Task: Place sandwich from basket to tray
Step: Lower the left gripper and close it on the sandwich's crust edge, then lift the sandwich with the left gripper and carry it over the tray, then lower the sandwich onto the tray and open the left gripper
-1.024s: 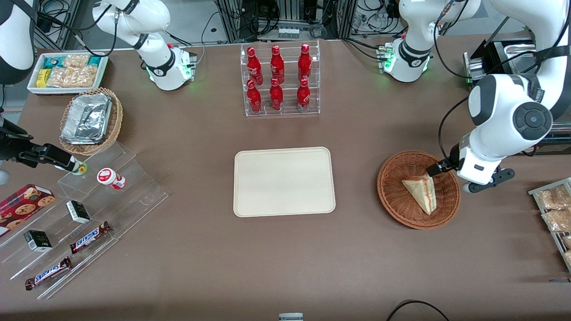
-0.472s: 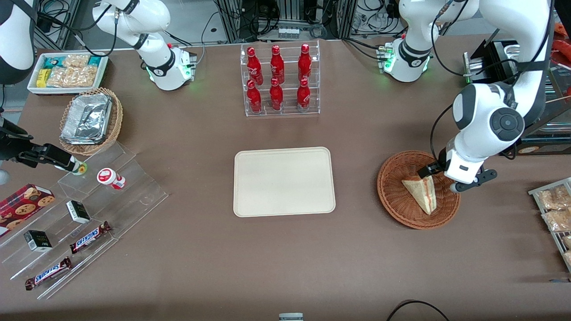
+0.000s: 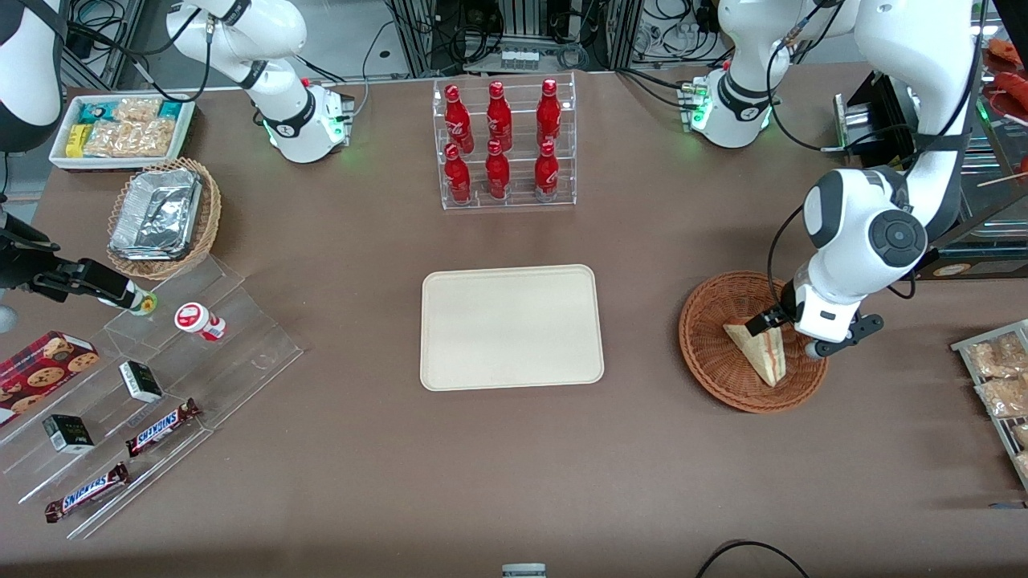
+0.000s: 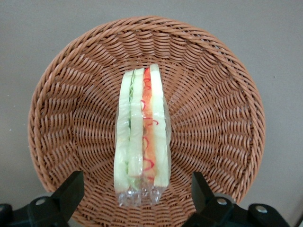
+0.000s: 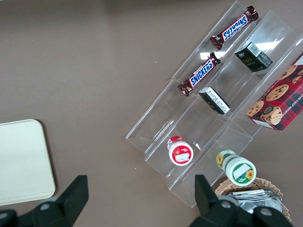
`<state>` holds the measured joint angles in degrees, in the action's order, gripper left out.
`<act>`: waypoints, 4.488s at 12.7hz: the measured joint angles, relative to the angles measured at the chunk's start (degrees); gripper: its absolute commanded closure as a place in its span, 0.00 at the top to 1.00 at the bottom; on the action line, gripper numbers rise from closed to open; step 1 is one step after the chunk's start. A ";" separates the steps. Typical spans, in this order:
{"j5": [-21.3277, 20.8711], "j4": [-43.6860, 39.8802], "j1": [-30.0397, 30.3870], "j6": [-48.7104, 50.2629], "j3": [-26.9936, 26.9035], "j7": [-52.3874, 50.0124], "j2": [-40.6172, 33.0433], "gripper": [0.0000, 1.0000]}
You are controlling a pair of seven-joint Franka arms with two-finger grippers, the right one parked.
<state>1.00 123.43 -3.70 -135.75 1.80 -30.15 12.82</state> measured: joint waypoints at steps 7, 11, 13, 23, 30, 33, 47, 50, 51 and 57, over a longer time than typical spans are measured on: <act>3.08 0.00 0.02 -2.85 -0.03 -0.43 3.26 0.84; 3.09 -0.03 0.01 -3.59 -0.02 -0.72 4.19 0.00; 2.73 -0.19 -0.01 -3.59 -0.02 -0.64 4.17 0.00; 0.75 -16.29 -6.08 19.63 0.45 2.77 3.36 0.00; 0.76 -23.19 -19.22 19.84 1.34 1.65 8.62 0.00; 0.77 -29.42 -23.73 19.80 1.38 -3.17 14.47 0.00; 0.86 -48.15 -36.59 15.81 2.85 -19.99 32.54 0.00; 0.87 -48.21 -36.68 15.24 3.60 -20.92 33.13 0.00; 0.87 -48.22 -36.81 15.24 3.81 -21.12 33.23 0.00; 0.86 -48.22 -37.52 15.27 3.88 -22.25 33.82 1.00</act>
<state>1.87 75.22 -41.22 -120.48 5.68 -52.39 46.64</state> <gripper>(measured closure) 0.846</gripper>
